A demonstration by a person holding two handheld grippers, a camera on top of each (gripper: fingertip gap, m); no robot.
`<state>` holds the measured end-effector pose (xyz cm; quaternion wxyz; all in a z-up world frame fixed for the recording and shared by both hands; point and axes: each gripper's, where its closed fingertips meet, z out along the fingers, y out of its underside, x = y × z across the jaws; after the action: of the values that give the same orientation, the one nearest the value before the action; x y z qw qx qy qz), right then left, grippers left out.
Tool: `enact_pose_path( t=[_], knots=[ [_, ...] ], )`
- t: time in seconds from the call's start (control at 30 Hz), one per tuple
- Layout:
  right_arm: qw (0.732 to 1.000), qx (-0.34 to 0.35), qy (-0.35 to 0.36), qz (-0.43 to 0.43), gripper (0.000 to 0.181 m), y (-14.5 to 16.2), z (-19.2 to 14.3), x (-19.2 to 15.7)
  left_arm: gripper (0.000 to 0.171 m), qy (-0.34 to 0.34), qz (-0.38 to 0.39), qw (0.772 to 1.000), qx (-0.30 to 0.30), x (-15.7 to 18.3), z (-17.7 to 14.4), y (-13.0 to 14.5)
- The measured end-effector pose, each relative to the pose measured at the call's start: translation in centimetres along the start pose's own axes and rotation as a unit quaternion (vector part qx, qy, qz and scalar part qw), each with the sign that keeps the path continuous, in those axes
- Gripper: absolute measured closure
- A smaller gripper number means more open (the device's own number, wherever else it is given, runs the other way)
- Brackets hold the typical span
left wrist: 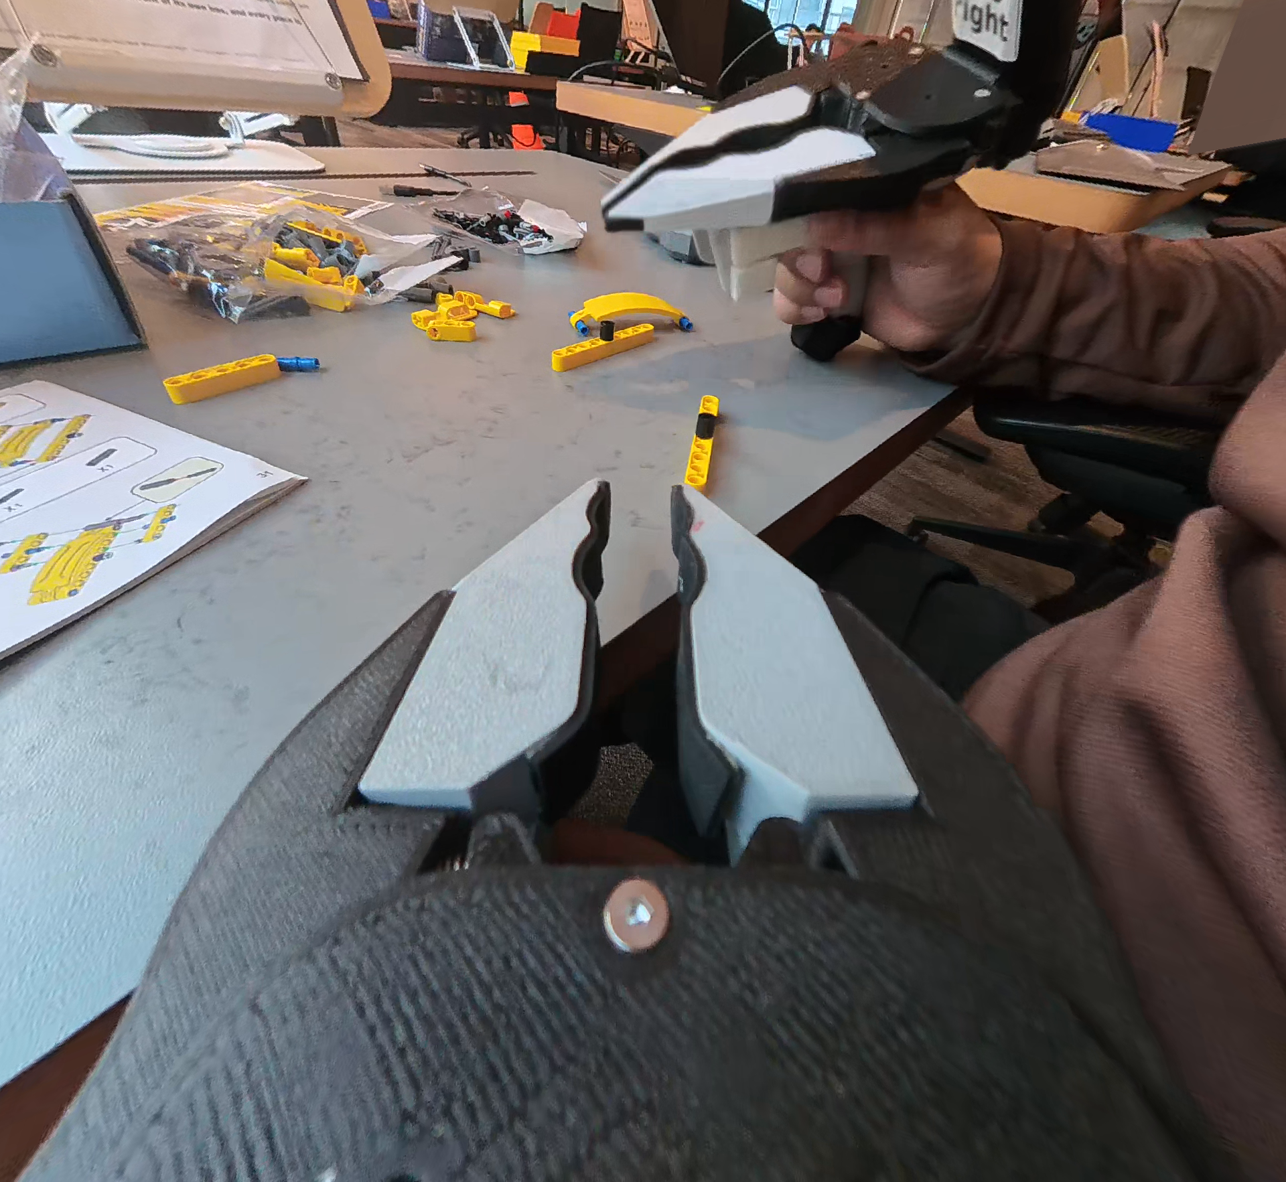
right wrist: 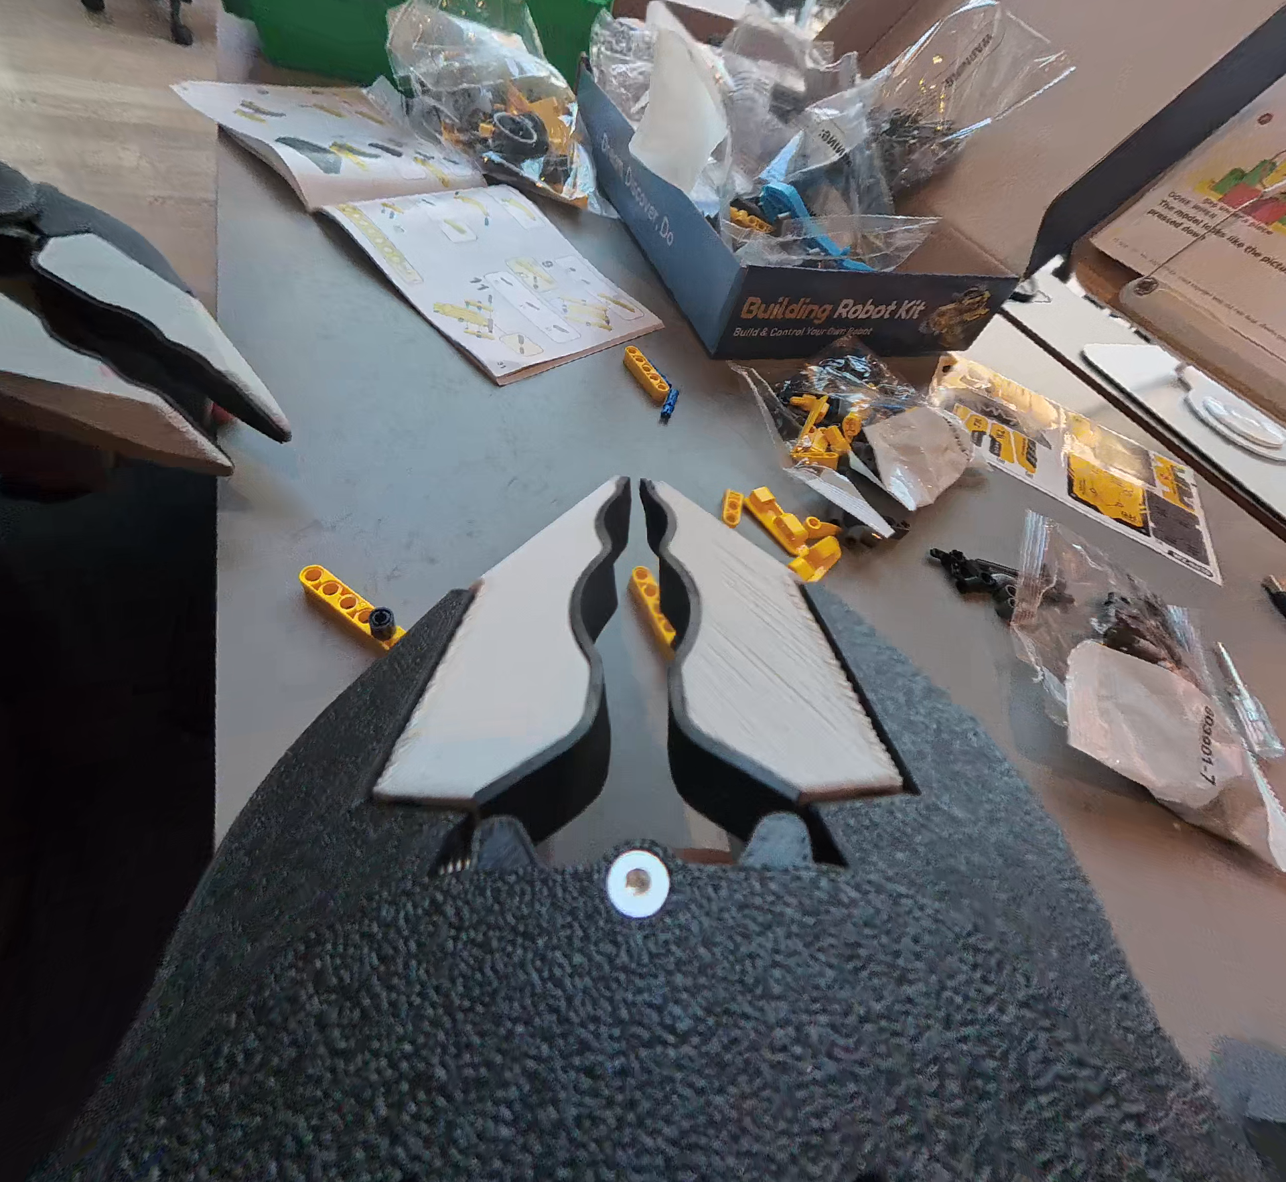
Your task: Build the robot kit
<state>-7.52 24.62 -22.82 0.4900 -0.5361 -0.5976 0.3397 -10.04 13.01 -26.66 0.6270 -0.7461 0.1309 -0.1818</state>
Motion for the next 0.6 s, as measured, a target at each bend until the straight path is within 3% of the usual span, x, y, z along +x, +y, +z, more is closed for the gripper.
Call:
enact_pose_path(
  t=[0.2, 0.33, 0.6],
  knots=[
    [0.988, -0.010, 0.147, 0.052, 0.170, 1.6, -2.5, 6.7, 0.159, -0.010, 0.006, 1.000, -0.002, -0.1, -0.2, -0.1],
    [0.985, -0.051, 0.123, 0.106, 0.157, 3.3, -3.1, 6.9, 0.159, -0.012, 0.015, 1.000, -0.008, -0.1, -0.2, 0.0],
    [0.979, -0.158, 0.080, 0.101, 0.145, 6.5, -1.8, 5.6, 0.159, -0.012, 0.012, 1.000, -0.014, 0.0, -0.2, 0.3]
  ],
)
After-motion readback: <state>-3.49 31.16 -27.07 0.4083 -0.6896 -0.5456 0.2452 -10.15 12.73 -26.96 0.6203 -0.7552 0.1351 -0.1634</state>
